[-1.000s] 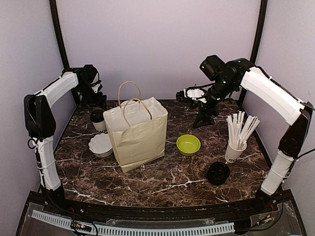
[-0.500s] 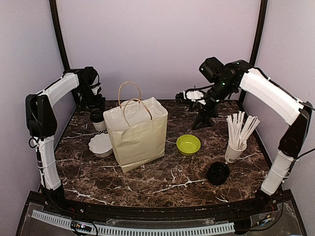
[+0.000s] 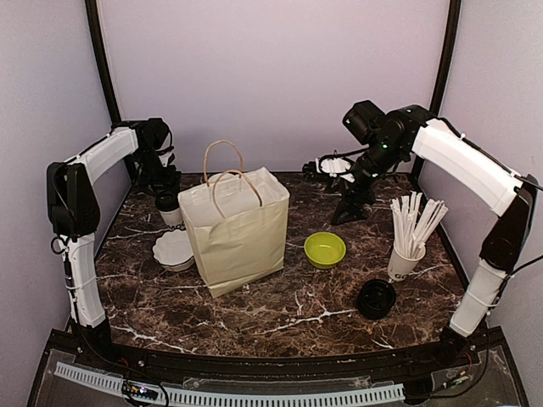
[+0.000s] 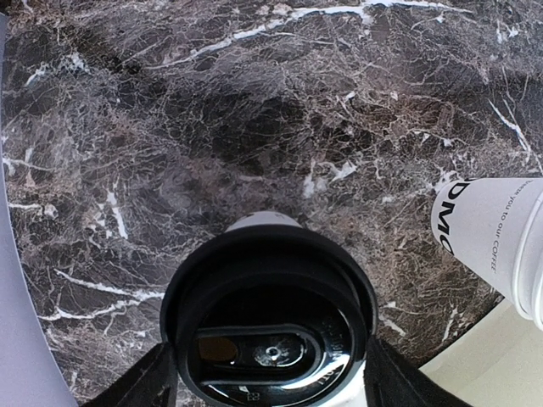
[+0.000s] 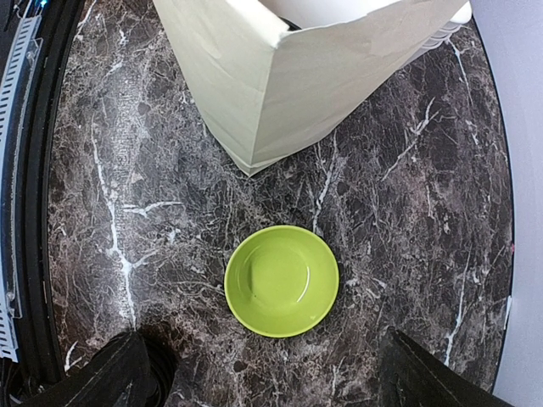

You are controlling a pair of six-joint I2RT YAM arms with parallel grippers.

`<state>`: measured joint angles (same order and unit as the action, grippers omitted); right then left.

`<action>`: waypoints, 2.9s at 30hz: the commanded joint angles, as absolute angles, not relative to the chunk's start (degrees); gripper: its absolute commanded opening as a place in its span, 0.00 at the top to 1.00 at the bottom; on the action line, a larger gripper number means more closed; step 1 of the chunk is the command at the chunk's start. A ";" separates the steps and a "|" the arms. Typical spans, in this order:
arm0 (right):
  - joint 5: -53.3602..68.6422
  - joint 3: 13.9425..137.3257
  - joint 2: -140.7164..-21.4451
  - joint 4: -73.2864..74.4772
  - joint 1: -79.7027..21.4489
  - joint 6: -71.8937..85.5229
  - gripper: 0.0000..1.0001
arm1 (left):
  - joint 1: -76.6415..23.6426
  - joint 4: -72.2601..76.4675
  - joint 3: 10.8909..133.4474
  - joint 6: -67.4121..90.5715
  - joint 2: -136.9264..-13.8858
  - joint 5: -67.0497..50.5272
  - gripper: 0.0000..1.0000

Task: Pack the takeout coffee

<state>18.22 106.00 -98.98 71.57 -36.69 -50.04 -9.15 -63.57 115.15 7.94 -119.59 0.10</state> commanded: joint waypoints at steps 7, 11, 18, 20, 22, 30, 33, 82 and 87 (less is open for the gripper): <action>19.16 105.66 -97.62 70.48 -36.39 -49.18 0.05 | -8.88 -65.79 115.37 7.15 -120.82 1.51 0.24; 19.22 105.58 -97.64 70.36 -36.39 -49.13 0.05 | -8.88 -65.70 115.40 6.91 -120.98 0.88 0.25; 20.84 108.02 -98.66 70.74 -36.39 -49.04 0.05 | -11.18 -66.10 115.85 5.88 -121.65 4.02 0.18; 21.17 108.34 -98.93 70.92 -36.39 -49.04 0.05 | -12.08 -66.37 116.63 5.88 -121.59 5.39 0.17; 21.13 108.33 -99.04 70.89 -36.39 -49.04 0.05 | -12.42 -66.57 117.05 5.89 -121.56 5.84 0.18; 21.27 108.27 -99.14 70.83 -36.39 -49.00 0.05 | -12.33 -66.80 116.98 5.86 -122.77 6.66 0.20; 21.52 108.00 -99.04 70.78 -36.40 -48.87 0.05 | -12.31 -67.06 116.98 6.00 -123.43 6.95 0.19; 37.96 141.56 -123.74 39.82 -47.22 -21.28 0.51 | -18.93 -60.84 103.03 4.46 -74.68 -5.84 0.40; 36.78 141.15 -123.32 40.02 -47.69 -21.59 0.79 | -20.27 -60.21 103.36 3.72 -72.13 -5.51 0.41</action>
